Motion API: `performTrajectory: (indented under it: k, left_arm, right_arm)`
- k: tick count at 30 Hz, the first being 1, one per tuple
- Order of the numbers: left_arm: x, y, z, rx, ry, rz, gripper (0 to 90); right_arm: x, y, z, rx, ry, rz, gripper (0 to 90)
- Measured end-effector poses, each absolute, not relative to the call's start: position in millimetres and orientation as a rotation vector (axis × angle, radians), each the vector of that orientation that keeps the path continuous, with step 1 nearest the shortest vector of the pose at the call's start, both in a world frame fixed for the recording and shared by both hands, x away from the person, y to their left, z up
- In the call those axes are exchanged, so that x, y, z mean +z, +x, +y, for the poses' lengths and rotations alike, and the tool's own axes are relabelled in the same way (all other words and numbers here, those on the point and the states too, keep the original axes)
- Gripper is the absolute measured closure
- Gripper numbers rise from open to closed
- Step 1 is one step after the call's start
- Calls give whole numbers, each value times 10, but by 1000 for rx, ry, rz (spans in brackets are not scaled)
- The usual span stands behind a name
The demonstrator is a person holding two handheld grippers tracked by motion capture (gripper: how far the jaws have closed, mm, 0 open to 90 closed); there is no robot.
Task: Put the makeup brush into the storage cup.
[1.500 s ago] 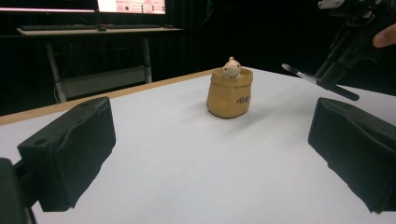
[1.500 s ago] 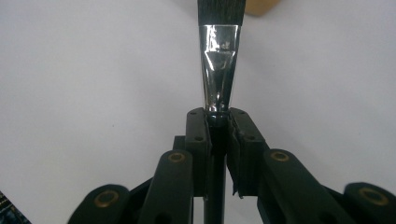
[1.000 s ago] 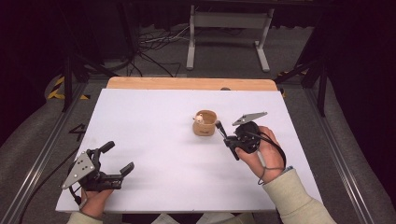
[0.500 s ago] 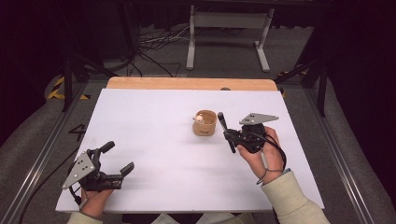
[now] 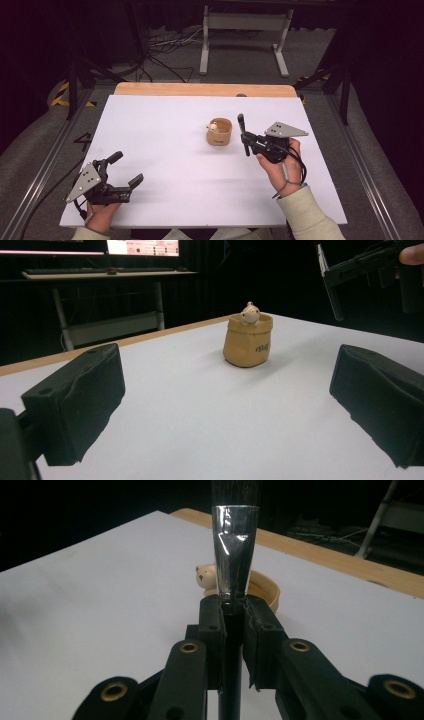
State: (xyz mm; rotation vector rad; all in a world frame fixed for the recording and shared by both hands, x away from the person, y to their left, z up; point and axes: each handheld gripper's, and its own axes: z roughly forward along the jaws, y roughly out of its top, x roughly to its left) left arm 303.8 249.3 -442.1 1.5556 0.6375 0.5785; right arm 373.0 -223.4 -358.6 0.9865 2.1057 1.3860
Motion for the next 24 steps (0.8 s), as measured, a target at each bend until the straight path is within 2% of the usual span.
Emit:
performTrajectory:
  k: [24]
  left_arm:
    - [-4432,3044,2490,566,1551,629,19]
  right_arm:
    - [-3646,3884,-2140,1530,848,1885,795]
